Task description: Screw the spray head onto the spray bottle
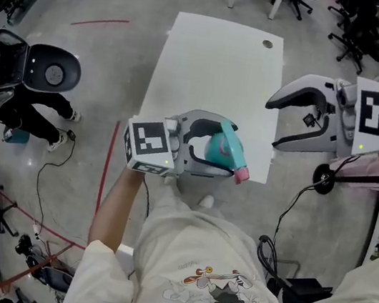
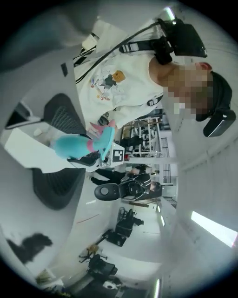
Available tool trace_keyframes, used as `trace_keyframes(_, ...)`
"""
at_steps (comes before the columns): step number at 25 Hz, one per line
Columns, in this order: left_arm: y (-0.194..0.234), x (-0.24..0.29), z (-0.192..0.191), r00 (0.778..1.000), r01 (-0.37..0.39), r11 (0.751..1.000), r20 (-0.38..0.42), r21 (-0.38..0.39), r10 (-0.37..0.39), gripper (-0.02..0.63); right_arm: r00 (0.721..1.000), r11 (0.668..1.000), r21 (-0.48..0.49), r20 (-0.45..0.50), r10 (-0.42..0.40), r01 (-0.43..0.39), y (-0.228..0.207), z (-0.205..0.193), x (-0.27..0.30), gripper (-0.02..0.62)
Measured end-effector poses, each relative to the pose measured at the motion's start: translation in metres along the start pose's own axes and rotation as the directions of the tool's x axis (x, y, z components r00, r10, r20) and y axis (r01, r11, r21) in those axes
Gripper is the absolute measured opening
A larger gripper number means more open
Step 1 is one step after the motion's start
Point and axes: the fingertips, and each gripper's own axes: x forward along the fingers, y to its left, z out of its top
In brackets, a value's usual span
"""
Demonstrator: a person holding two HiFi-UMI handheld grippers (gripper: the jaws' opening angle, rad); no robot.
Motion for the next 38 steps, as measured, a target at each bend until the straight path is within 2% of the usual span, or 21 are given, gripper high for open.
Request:
trace_keyframes(2, -0.018, -0.001, 0.017, 0.995, 0.085, 0.996, 0.041, 0.008, -0.086, 0.36, 0.993, 0.999, -0.015, 0.112, 0.042, -0.041, 0.015, 0.009, 0.007, 0.227)
trace_keyframes(4, -0.033, -0.005, 0.026, 0.985, 0.159, 0.987, 0.063, 0.01, -0.16, 0.36, 0.972, 0.998, -0.01, 0.225, 0.069, -0.069, 0.025, 0.023, 0.022, 0.227)
trace_keyframes(9, -0.044, 0.005, 0.024, 0.963, 0.27, 0.963, 0.022, -0.007, -0.27, 0.36, 0.893, 0.977, 0.032, 0.414, 0.18, -0.211, 0.038, 0.035, 0.037, 0.225)
trace_keyframes(12, -0.048, 0.017, 0.023, 0.947, 0.32, 0.947, -0.017, -0.025, -0.32, 0.36, 0.855, 0.955, 0.032, 0.454, 0.25, -0.296, 0.045, 0.036, 0.031, 0.225)
trace_keyframes(16, -0.058, 0.017, 0.016, 0.938, 0.344, 0.938, -0.036, -0.05, -0.346, 0.36, 0.841, 0.938, 0.01, 0.446, 0.306, -0.346, 0.058, 0.038, 0.043, 0.224)
trace_keyframes(18, -0.061, 0.013, 0.013, 0.937, 0.346, 0.937, -0.038, -0.052, -0.348, 0.36, 0.837, 0.939, 0.014, 0.459, 0.299, -0.343, 0.059, 0.043, 0.05, 0.135)
trace_keyframes(20, -0.061, 0.012, 0.012, 0.939, 0.339, 0.94, -0.038, -0.051, -0.341, 0.36, 0.833, 0.941, 0.018, 0.471, 0.289, -0.337, 0.058, 0.045, 0.051, 0.134)
trace_keyframes(23, -0.054, 0.013, 0.014, 0.951, 0.308, 0.949, -0.024, -0.06, -0.31, 0.36, 0.834, 0.952, 0.013, 0.486, 0.26, -0.305, 0.053, 0.043, 0.047, 0.132)
trace_keyframes(25, -0.047, 0.013, 0.016, 0.965, 0.261, 0.963, -0.015, -0.071, -0.263, 0.36, 0.844, 0.965, 0.021, 0.49, 0.218, -0.261, 0.048, 0.043, 0.045, 0.131)
trace_keyframes(28, -0.028, 0.01, 0.016, 0.991, 0.13, 0.985, -0.015, -0.116, -0.133, 0.36, 0.87, 0.986, 0.06, 0.481, 0.107, -0.155, 0.032, 0.04, 0.044, 0.13)
trace_keyframes(30, -0.012, 0.009, 0.019, 1.0, 0.022, 0.989, -0.017, -0.146, -0.025, 0.36, 0.872, 0.992, 0.094, 0.488, 0.029, -0.086, 0.02, 0.037, 0.039, 0.13)
trace_keyframes(34, 0.016, 0.014, 0.024, 0.985, -0.17, 0.973, -0.016, -0.159, 0.169, 0.36, 0.865, 0.991, 0.124, 0.492, -0.099, 0.043, 0.001, 0.028, 0.029, 0.13)
trace_keyframes(36, 0.024, 0.017, 0.022, 0.977, -0.213, 0.964, -0.009, -0.159, 0.215, 0.36, 0.861, 0.986, 0.134, 0.484, -0.155, 0.102, -0.005, 0.021, 0.029, 0.13)
trace_keyframes(38, 0.028, 0.021, 0.02, 0.975, -0.22, 0.962, 0.002, -0.162, 0.223, 0.36, 0.851, 0.98, 0.148, 0.49, -0.187, 0.13, -0.008, 0.017, 0.029, 0.13)
